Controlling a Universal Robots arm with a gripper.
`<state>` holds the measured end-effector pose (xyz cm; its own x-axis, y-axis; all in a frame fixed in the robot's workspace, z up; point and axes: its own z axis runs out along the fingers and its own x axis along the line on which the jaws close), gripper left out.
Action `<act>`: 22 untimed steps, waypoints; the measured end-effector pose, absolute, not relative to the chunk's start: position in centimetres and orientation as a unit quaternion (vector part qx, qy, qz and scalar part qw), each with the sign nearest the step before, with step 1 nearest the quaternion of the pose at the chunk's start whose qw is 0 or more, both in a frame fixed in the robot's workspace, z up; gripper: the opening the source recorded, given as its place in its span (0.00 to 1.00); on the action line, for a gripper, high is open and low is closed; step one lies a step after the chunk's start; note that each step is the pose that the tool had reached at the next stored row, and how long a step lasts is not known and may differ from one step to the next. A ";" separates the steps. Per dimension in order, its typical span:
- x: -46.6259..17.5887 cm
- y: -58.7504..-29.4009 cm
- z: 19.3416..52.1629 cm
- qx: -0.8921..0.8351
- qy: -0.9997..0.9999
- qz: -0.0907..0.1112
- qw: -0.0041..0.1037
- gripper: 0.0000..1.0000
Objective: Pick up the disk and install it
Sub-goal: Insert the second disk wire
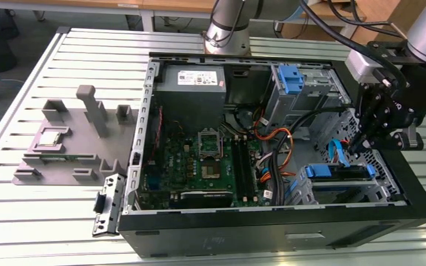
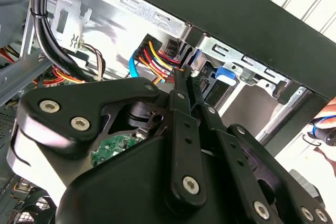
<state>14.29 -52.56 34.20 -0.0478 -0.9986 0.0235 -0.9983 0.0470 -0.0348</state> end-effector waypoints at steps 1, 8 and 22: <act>14.3 -52.6 34.2 -0.690 0.724 -0.021 0.003 0.16; 14.3 -52.6 34.2 -0.690 0.722 -0.050 -0.025 0.16; 13.7 -53.6 33.9 -0.695 0.717 -0.050 -0.016 0.16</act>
<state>13.72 -53.57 33.95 -0.0328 -0.9951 0.0928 -0.9983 0.0283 -0.0503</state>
